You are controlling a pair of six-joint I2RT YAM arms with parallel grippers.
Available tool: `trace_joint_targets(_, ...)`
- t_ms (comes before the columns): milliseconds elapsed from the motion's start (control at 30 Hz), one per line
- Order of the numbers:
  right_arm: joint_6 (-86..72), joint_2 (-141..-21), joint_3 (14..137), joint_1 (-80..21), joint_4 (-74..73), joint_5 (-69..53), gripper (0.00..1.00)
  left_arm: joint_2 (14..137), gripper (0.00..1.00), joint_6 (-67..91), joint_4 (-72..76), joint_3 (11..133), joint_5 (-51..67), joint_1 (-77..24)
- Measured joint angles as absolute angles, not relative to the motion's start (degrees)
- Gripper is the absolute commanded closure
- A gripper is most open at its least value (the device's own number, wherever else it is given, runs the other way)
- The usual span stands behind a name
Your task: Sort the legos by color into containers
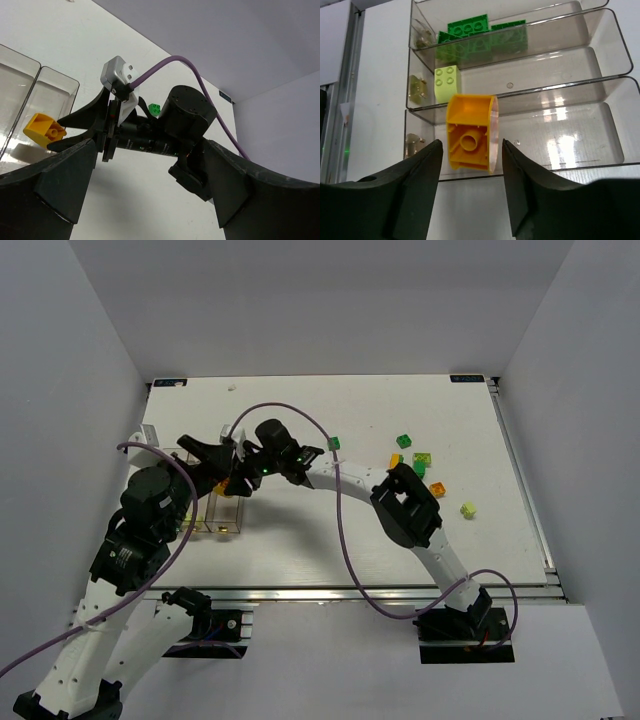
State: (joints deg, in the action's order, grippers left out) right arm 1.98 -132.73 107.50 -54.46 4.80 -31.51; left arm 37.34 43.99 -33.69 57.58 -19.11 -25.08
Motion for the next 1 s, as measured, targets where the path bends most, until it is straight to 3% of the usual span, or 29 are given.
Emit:
trace_joint_targets(67,2.2,-133.1,107.5,-54.5,4.8,-30.9,0.34,37.3,0.02,44.0,-34.2,57.6,-19.1,-25.1)
trace_joint_targets(300,4.7,-133.2,108.0,-54.4,4.6,-30.0,0.20,37.6,0.02,44.0,-34.8,57.6,-19.1,-25.1)
trace_joint_targets(367,6.7,-133.1,108.4,-54.3,3.8,-30.0,0.11,38.2,0.02,44.0,-34.7,57.6,-19.0,-25.1)
trace_joint_targets(533,11.8,-129.8,106.5,-52.4,-0.1,-30.2,0.11,42.0,0.04,43.5,-33.3,57.6,-15.9,-25.1)
trace_joint_targets(600,13.5,-126.4,103.9,-50.1,-2.0,-31.5,0.25,44.8,0.14,43.2,-31.5,57.6,-13.3,-25.1)
trace_joint_targets(633,14.2,-124.4,102.5,-48.6,-2.7,-32.1,0.46,46.7,0.33,42.9,-30.2,57.6,-11.6,-25.1)
trace_joint_targets(700,15.0,-119.5,98.6,-44.3,-3.7,-33.6,0.85,50.6,0.57,42.6,-28.5,57.6,-9.1,-25.1)
trace_joint_targets(733,15.1,-116.9,96.7,-41.8,-4.2,-33.9,1.00,52.9,0.77,42.2,-27.7,57.7,-7.8,-25.1)
trace_joint_targets(767,15.2,-114.6,94.7,-39.7,-4.3,-34.2,1.00,55.0,0.85,42.2,-27.3,57.8,-6.7,-25.0)
trace_joint_targets(833,14.7,-109.1,89.7,-34.6,-4.6,-34.3,1.00,59.9,0.97,41.5,-26.8,58.2,-4.6,-25.0)
trace_joint_targets(900,14.5,-103.8,84.7,-30.1,-4.9,-34.0,0.82,64.6,0.98,41.1,-26.6,59.2,-2.7,-25.0)
trace_joint_targets(933,14.2,-101.3,82.4,-28.3,-5.5,-33.7,0.61,66.6,0.93,40.9,-26.5,60.0,-1.9,-25.0)
trace_joint_targets(967,13.8,-99.0,80.6,-26.5,-6.2,-33.4,0.51,69.2,0.73,40.9,-26.5,61.1,-0.9,-25.0)
trace_joint_targets(1000,13.5,-97.0,79.0,-24.8,-6.3,-33.2,0.43,71.7,0.61,40.5,-26.5,62.2,-0.1,-25.0)
